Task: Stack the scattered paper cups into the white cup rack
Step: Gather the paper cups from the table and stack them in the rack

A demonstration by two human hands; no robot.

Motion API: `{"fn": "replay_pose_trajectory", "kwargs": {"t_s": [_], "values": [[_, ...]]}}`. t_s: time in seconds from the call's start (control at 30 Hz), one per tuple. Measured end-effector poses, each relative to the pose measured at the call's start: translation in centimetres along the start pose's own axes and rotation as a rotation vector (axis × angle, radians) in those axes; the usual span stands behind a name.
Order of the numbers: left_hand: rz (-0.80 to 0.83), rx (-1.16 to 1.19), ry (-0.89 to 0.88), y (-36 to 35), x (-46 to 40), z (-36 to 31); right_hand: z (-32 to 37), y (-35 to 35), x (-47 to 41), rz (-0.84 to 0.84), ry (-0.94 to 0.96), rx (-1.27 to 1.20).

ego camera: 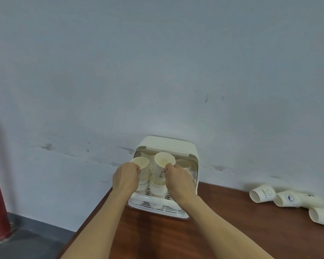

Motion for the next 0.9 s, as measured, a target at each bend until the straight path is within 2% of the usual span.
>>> {"fn": "replay_pose_trajectory", "kwargs": {"t_s": [0.17, 0.47, 0.77, 0.9], "values": [[0.083, -0.060, 0.030, -1.8, -0.4, 1.2, 0.5, -1.4, -0.3, 0.058, -0.017, -0.024], [0.152, -0.274, -0.105, -4.4, 0.9, -0.5, 1.0, -3.7, 0.2, 0.126, -0.023, 0.033], [0.266, -0.252, -0.117, -5.5, 2.0, -1.2, 0.8, -6.3, 0.7, 0.261, -0.056, 0.012], [0.250, -0.228, -0.134, -4.9, 2.8, -2.2, 0.7, -5.5, 1.0, 0.235, -0.070, -0.074]]}}
Point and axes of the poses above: each hand's wrist, its own x-axis away from the middle knuckle, its own y-axis out of the back of the hand, z = x × y, the point moved 9 cm from there along -x, towards the middle knuckle, and after that the axes turned 7 degrees about z, right-handed, at the moved point
